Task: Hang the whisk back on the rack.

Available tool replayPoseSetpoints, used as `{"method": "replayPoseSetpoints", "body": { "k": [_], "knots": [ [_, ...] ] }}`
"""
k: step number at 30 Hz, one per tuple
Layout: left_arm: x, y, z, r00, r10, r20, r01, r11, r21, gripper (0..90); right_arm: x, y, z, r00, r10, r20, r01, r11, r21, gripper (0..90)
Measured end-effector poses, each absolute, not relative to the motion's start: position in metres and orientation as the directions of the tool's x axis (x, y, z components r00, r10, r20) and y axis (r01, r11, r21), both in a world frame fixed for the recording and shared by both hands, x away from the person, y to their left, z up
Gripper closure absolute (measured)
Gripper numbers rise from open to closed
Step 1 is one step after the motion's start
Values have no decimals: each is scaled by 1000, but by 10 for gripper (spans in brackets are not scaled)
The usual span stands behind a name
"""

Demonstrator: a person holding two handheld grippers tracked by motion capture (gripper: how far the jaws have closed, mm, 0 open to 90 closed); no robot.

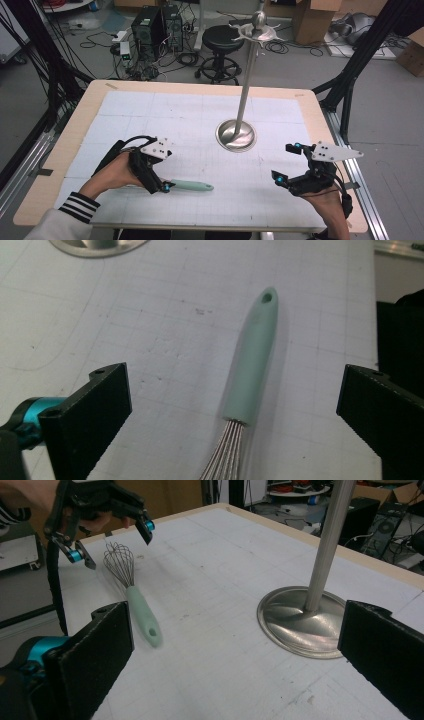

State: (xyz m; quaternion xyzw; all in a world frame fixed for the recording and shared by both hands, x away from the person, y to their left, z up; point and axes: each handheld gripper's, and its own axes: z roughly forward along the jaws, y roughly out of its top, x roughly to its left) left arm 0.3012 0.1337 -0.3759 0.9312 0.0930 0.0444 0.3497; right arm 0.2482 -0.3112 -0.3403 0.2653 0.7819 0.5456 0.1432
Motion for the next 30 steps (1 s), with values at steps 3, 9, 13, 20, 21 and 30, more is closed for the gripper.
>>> {"method": "replayPoseSetpoints", "body": {
  "k": [3,9,13,20,21,30],
  "knots": [
    [303,129,-382,985,172,17,122,-761,637,17,248,-310,-340,-821,568,61,255,269,929,1],
    [305,119,-393,991,134,8,102,-788,607,18,248,-310,-340,-822,566,65,258,269,928,1],
    [304,111,-400,994,106,6,83,-814,575,18,248,-310,-340,-820,568,67,260,266,928,1],
    [304,101,-406,997,83,-2,71,-837,542,67,248,-309,-340,-822,565,70,260,264,929,1],
    [305,99,-407,997,76,-6,68,-845,531,75,248,-309,-341,-823,564,66,258,268,928,1],
    [307,96,-412,997,70,-24,73,-863,500,157,249,-308,-341,-825,560,72,260,263,929,1]
  ]
}}
